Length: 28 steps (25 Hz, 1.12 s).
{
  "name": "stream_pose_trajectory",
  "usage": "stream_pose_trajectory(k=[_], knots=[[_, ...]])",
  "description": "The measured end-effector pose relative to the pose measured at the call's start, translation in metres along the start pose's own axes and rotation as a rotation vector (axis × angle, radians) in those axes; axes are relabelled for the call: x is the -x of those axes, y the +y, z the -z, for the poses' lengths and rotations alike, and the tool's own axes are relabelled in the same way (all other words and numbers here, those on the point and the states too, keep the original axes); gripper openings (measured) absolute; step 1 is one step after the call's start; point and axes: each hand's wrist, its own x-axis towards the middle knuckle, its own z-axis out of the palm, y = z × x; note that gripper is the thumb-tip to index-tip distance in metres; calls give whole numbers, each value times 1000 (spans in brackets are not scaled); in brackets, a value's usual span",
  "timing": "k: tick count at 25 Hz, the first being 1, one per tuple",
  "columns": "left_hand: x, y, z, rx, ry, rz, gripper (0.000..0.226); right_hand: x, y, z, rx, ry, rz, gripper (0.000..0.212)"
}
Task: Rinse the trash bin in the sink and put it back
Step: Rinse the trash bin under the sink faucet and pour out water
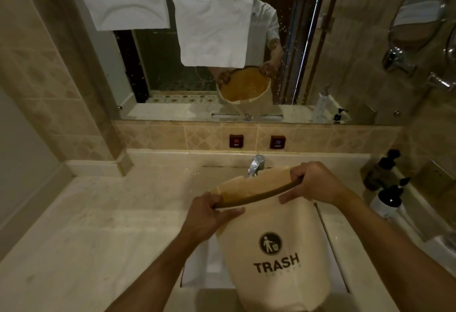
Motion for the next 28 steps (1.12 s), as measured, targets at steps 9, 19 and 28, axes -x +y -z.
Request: stream_pose_trajectory(k=[9, 19, 28], knots=[[-4, 10, 9, -48, -61, 29, 34, -2, 12, -13, -81, 12, 6, 41], [-19, 22, 30, -178, -32, 21, 42, -3, 2, -14, -216, 11, -1, 38], [-18, 30, 30, -143, 18, 7, 38, -2, -5, -7, -201, 6, 26, 39]])
